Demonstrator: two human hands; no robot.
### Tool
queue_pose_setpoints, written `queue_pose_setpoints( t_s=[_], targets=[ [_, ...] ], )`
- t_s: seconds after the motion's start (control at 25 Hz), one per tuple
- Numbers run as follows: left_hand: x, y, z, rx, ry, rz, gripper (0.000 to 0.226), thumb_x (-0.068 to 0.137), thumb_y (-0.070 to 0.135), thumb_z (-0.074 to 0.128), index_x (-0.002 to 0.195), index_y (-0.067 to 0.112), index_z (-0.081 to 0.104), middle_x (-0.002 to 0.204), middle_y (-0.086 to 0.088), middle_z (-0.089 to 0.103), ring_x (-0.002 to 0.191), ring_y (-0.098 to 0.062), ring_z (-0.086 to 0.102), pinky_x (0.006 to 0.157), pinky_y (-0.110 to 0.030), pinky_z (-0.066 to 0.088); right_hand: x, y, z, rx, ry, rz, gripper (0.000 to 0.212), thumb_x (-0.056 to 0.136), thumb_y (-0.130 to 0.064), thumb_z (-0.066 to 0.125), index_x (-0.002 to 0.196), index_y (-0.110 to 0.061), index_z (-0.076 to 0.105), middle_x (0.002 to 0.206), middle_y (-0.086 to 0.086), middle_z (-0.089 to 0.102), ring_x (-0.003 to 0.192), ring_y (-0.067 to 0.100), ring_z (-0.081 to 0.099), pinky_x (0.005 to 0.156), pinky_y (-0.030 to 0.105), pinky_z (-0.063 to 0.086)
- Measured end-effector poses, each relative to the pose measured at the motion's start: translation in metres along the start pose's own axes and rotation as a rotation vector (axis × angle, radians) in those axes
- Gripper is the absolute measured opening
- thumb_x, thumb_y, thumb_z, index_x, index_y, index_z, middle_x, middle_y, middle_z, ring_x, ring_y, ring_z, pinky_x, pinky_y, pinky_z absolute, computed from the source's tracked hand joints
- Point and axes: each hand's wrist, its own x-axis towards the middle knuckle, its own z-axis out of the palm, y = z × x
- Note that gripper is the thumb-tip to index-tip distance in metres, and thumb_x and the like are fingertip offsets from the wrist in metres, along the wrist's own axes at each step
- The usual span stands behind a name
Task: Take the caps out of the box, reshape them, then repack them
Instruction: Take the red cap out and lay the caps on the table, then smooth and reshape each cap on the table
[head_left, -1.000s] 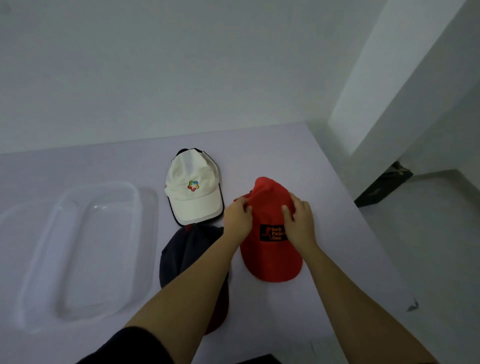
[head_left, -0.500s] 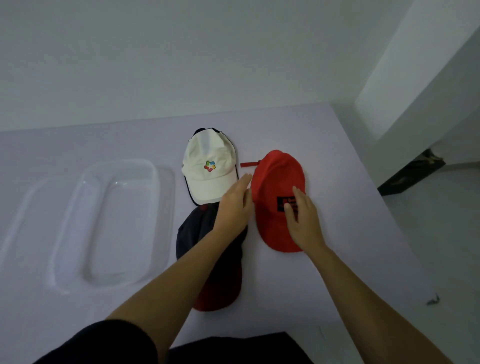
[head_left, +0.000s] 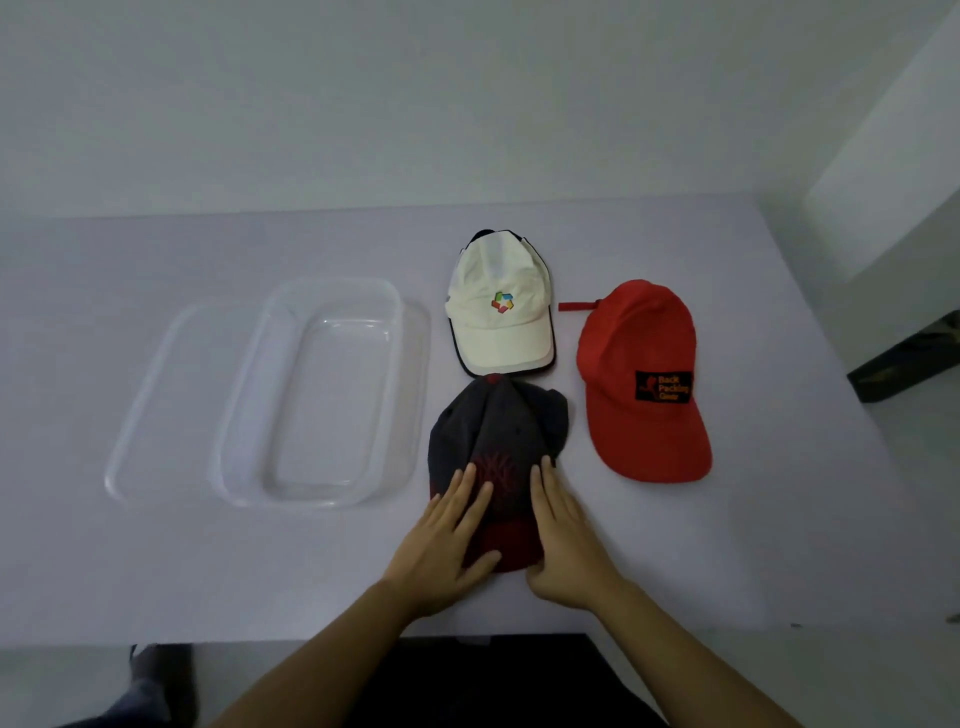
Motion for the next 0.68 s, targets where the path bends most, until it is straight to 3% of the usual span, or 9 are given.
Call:
queue_pose_setpoints(
  t_s=[0.08, 0.12, 0.2, 0.28, 0.32, 0.4, 0.52, 0.6, 0.68],
  targets=[
    [0.003, 0.001, -0.004, 0.019, -0.068, 0.021, 0.098, 0.079, 0.075, 0.035, 0.142, 0.027, -0.023, 0.150, 0.000, -0.031, 0.141, -0.016, -0.026, 0.115, -0.028, -0.004, 0.001, 0.003, 0.005, -0.070, -0.014, 0.018, 0.114, 0.076, -0.031, 0.062, 0.139, -0.014, -0.032, 0.148, 0.003, -0.034, 0.139, 0.013, -0.023, 0.115, 0.035, 0.000],
    [0.004, 0.003, -0.007, 0.042, -0.086, 0.026, 0.106, 0.077, 0.074, 0.043, 0.140, 0.025, -0.027, 0.149, -0.001, -0.033, 0.139, -0.016, -0.028, 0.114, -0.029, -0.005, 0.001, 0.005, 0.009, -0.106, 0.031, 0.020, 0.118, 0.074, -0.034, 0.065, 0.139, -0.014, -0.032, 0.152, 0.010, -0.025, 0.142, 0.019, -0.014, 0.117, 0.037, 0.008],
    [0.008, 0.001, -0.003, 0.105, -0.115, 0.031, 0.109, 0.077, 0.064, 0.051, 0.136, 0.026, -0.033, 0.148, -0.006, -0.034, 0.138, -0.021, -0.026, 0.115, -0.034, 0.001, 0.002, 0.005, 0.020, -0.163, 0.134, 0.045, 0.131, 0.062, -0.028, 0.078, 0.143, -0.005, -0.023, 0.152, 0.026, 0.016, 0.139, 0.031, 0.029, 0.105, 0.039, 0.043],
    [0.011, 0.004, 0.001, 0.165, -0.043, 0.042, 0.099, 0.083, 0.054, 0.048, 0.140, 0.031, -0.029, 0.148, -0.013, -0.026, 0.137, -0.032, -0.017, 0.116, -0.046, 0.019, 0.003, 0.002, 0.029, -0.168, 0.177, 0.123, 0.134, 0.050, -0.018, 0.085, 0.145, 0.005, -0.007, 0.135, 0.028, 0.049, 0.115, 0.031, 0.061, 0.083, 0.033, 0.057],
    [0.012, 0.008, 0.003, 0.164, -0.018, 0.035, 0.091, 0.087, 0.048, 0.044, 0.142, 0.031, -0.027, 0.148, -0.015, -0.025, 0.136, -0.036, -0.016, 0.115, -0.049, 0.024, 0.002, 0.000, 0.031, -0.160, 0.163, 0.147, 0.129, 0.048, -0.014, 0.086, 0.144, 0.009, 0.004, 0.129, 0.027, 0.055, 0.107, 0.030, 0.065, 0.078, 0.032, 0.058],
    [0.013, 0.011, 0.005, 0.108, -0.045, 0.018, 0.081, 0.096, 0.030, 0.039, 0.139, 0.033, -0.030, 0.143, -0.011, -0.034, 0.132, -0.036, -0.027, 0.116, -0.051, 0.016, 0.002, -0.001, 0.027, -0.181, 0.157, 0.143, 0.110, 0.046, -0.012, 0.087, 0.136, 0.012, 0.029, 0.124, 0.027, 0.059, 0.103, 0.029, 0.067, 0.076, 0.033, 0.057],
    [0.011, 0.011, -0.004, 0.060, 0.010, 0.061, 0.096, 0.094, 0.011, 0.039, 0.123, 0.049, -0.045, 0.149, -0.011, -0.029, 0.131, -0.036, -0.029, 0.115, -0.048, 0.020, 0.009, -0.004, 0.013, -0.287, 0.239, 0.172, 0.088, 0.042, -0.011, 0.086, 0.122, 0.009, 0.054, 0.115, 0.021, 0.067, 0.098, 0.027, 0.070, 0.074, 0.034, 0.058],
    [0.010, 0.008, -0.006, 0.080, 0.105, 0.083, 0.110, 0.086, 0.004, 0.052, 0.131, 0.043, -0.040, 0.155, -0.017, -0.009, 0.138, -0.040, -0.008, 0.103, -0.042, 0.042, 0.014, -0.012, 0.002, -0.350, 0.297, 0.205, 0.080, 0.039, -0.007, 0.084, 0.115, 0.007, 0.062, 0.101, 0.017, 0.073, 0.082, 0.024, 0.073, 0.065, 0.030, 0.059],
    [0.009, 0.007, -0.006, 0.067, 0.150, 0.030, 0.128, 0.062, -0.001, 0.075, 0.147, 0.021, -0.018, 0.150, -0.020, 0.022, 0.133, -0.041, 0.032, 0.075, -0.030, 0.060, 0.014, -0.024, -0.012, -0.367, 0.275, 0.223, 0.075, 0.046, -0.004, 0.082, 0.118, 0.007, 0.060, 0.084, 0.012, 0.074, 0.063, 0.020, 0.070, 0.051, 0.024, 0.054]
  ],
)
